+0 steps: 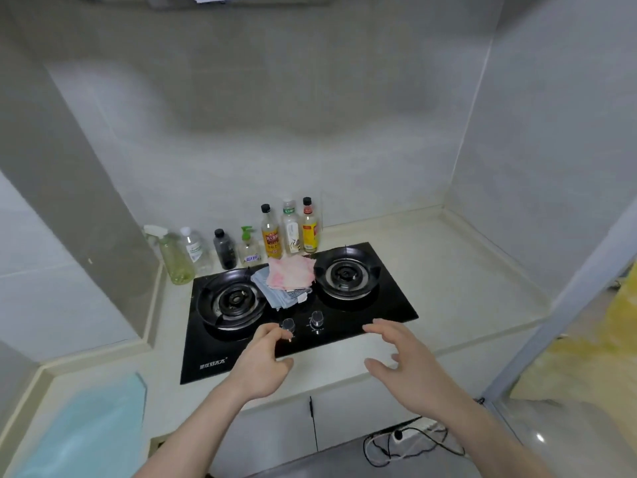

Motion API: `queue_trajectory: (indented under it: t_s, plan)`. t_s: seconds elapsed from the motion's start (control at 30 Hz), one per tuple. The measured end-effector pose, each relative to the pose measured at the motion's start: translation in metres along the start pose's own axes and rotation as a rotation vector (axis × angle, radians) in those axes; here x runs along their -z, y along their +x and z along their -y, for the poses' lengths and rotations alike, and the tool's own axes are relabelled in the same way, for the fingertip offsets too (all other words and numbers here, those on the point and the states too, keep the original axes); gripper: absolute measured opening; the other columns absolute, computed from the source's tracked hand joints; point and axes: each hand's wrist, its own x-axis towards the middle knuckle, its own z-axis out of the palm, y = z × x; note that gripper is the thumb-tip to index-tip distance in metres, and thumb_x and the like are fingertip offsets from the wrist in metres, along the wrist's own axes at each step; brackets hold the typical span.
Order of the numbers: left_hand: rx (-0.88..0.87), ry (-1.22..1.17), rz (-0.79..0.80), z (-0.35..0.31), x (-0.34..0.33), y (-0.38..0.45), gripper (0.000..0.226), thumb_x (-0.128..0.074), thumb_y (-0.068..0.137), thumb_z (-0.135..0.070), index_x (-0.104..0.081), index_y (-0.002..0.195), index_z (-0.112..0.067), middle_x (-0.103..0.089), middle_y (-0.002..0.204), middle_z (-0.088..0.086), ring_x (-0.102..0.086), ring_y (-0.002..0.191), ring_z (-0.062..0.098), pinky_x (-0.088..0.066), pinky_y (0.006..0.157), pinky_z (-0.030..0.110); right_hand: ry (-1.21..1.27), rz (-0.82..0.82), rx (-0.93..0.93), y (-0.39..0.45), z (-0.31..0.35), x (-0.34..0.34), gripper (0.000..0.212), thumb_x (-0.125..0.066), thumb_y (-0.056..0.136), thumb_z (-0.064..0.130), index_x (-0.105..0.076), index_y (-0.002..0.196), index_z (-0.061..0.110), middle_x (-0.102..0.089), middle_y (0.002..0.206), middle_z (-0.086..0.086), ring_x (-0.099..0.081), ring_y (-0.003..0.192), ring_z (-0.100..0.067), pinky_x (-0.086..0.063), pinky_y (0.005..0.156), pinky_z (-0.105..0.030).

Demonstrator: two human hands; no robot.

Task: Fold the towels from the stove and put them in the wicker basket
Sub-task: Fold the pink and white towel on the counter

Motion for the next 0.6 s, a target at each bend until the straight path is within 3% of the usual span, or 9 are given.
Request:
queue_trajectory:
  t_s: [0.2, 0.37, 0.5, 0.6]
  plan:
    - [0.089, 0.078, 0.086, 0.002, -0.001, 0.089, 0.055, -0.066, 0.088, -0.023, -0.053, 0.141, -0.021, -0.027, 0.155, -0.003, -0.043, 0.138, 0.014, -0.029, 0.106, 0.015, 0.009, 0.036, 0.009, 0.062, -0.019, 0.017, 0.047, -0.065, 0.092, 0.035, -0.050, 0.133, 0.053, -0.032, 0.144, 0.040, -0.039, 0.123, 0.022, -0.042, 0.108, -0.022]
    - [0.166, 0.164, 0.128, 0.011, 0.007, 0.191, 0.056, -0.062, 0.086, -0.022, -0.055, 0.142, -0.023, -0.025, 0.159, 0.004, -0.038, 0.143, 0.027, -0.033, 0.116, 0.030, 0.015, 0.031, -0.027, 0.111, -0.032, 0.026, 0.046, -0.066, 0.092, 0.036, -0.051, 0.132, 0.052, -0.034, 0.140, 0.042, -0.043, 0.125, 0.015, -0.040, 0.107, -0.018]
    - [0.213, 0.340, 0.208, 0.030, 0.000, 0.262, 0.057, -0.056, 0.093, -0.040, -0.052, 0.147, -0.024, -0.011, 0.168, 0.010, -0.019, 0.153, 0.035, -0.025, 0.124, 0.040, 0.011, 0.015, -0.053, 0.149, -0.041, 0.034, 0.045, -0.067, 0.092, 0.034, -0.051, 0.132, 0.050, -0.034, 0.139, 0.042, -0.042, 0.121, 0.022, -0.041, 0.092, -0.005]
    - [0.224, 0.430, 0.269, 0.039, -0.006, 0.295, 0.067, -0.054, 0.095, -0.045, -0.040, 0.155, -0.018, -0.003, 0.171, 0.003, -0.008, 0.156, 0.033, -0.020, 0.125, 0.043, 0.019, -0.002, -0.089, 0.171, -0.046, 0.038, 0.045, -0.067, 0.092, 0.034, -0.052, 0.130, 0.051, -0.035, 0.137, 0.043, -0.043, 0.120, 0.020, -0.044, 0.089, -0.007]
